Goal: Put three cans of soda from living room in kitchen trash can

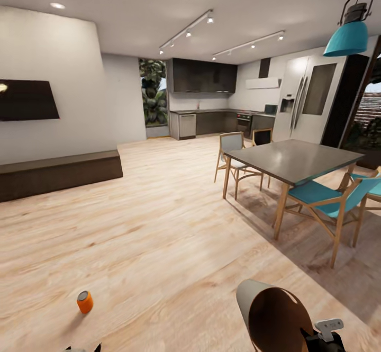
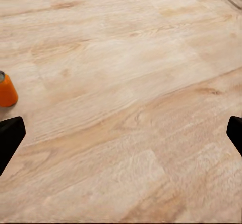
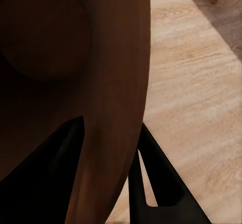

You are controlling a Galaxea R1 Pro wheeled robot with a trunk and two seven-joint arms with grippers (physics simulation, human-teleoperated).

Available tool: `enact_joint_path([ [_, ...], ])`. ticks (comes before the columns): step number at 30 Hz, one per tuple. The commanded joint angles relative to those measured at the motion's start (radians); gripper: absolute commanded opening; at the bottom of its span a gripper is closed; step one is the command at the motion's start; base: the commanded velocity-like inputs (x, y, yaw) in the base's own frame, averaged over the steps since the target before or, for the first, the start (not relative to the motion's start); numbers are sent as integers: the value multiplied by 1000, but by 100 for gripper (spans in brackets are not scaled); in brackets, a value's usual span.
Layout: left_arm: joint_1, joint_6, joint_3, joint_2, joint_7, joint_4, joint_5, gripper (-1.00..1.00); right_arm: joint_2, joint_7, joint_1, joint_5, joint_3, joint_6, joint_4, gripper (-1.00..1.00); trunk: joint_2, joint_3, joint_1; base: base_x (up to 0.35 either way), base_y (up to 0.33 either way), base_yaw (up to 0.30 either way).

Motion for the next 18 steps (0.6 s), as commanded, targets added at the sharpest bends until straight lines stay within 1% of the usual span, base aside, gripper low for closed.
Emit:
enact_joint_path([
  [1, 0, 0, 0, 0, 0, 0, 0, 100, 0, 1, -1, -6, -6, 0, -2, -100, 0, 1, 0, -326, 0, 225],
  [18, 0, 1, 0, 1, -5, 3, 5, 100, 0, 1, -1, -6, -6, 1, -2, -100, 0, 15, 0, -329, 0, 225],
])
